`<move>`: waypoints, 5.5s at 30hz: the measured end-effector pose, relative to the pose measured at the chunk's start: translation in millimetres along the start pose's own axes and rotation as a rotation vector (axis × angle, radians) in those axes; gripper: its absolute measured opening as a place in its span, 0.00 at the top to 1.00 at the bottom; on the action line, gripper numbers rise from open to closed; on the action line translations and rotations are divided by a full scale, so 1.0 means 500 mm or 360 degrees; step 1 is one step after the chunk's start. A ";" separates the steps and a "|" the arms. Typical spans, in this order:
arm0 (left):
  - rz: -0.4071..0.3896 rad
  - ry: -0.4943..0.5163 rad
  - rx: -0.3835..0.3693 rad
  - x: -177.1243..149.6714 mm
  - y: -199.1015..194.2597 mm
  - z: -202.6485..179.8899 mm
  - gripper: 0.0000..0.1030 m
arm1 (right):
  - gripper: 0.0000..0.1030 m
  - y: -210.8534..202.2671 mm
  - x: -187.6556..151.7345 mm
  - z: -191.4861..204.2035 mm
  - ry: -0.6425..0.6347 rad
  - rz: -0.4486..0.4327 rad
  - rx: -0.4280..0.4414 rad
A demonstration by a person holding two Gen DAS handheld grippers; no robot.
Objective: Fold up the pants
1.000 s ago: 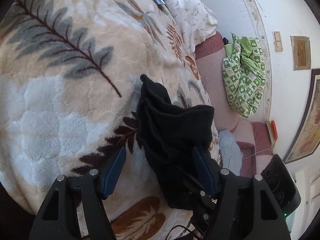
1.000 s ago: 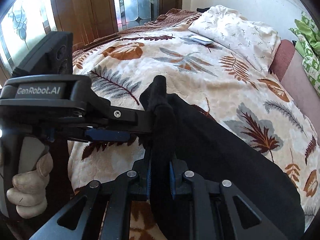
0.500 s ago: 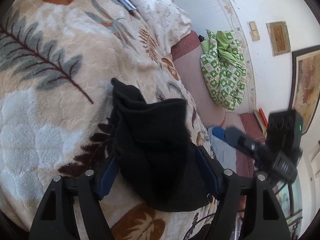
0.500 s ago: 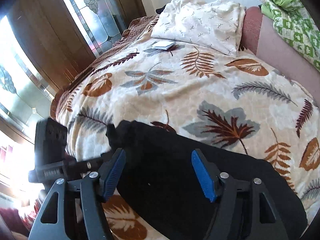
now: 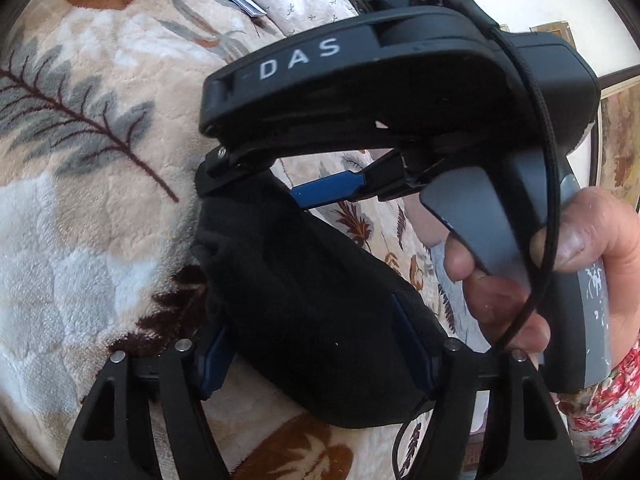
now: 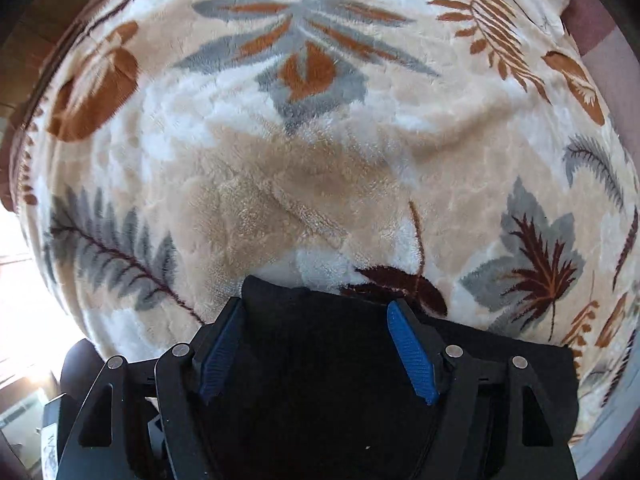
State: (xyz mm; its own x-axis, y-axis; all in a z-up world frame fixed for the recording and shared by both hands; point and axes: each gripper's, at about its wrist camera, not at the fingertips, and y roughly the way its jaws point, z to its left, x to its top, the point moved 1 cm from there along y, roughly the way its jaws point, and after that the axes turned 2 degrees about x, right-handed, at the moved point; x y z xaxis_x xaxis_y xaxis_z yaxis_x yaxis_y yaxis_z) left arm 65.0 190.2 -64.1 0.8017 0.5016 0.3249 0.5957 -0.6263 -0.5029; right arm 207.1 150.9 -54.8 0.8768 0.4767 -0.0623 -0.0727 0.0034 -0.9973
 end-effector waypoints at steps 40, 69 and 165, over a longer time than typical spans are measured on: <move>0.0526 0.0642 0.0072 -0.156 0.228 -0.313 0.84 | 0.75 -0.091 -0.387 -0.505 0.0494 -0.0659 0.0678; 0.0439 0.0697 0.0542 -0.190 0.191 -0.261 0.46 | 0.47 -0.033 -0.499 -0.542 0.0706 -0.1001 0.0807; 0.0919 0.1629 0.0202 -0.341 0.501 -0.724 0.44 | 0.23 0.069 -1.022 -0.664 0.1706 -0.1561 0.0843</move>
State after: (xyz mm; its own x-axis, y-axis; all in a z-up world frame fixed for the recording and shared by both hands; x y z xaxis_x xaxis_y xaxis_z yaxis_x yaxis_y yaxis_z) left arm 95.4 -268.4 44.6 0.6508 -0.5844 0.4847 0.1695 -0.5105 -0.8430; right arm -85.6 -384.5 -70.1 0.5808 -0.7308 0.3586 0.7644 0.3382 -0.5490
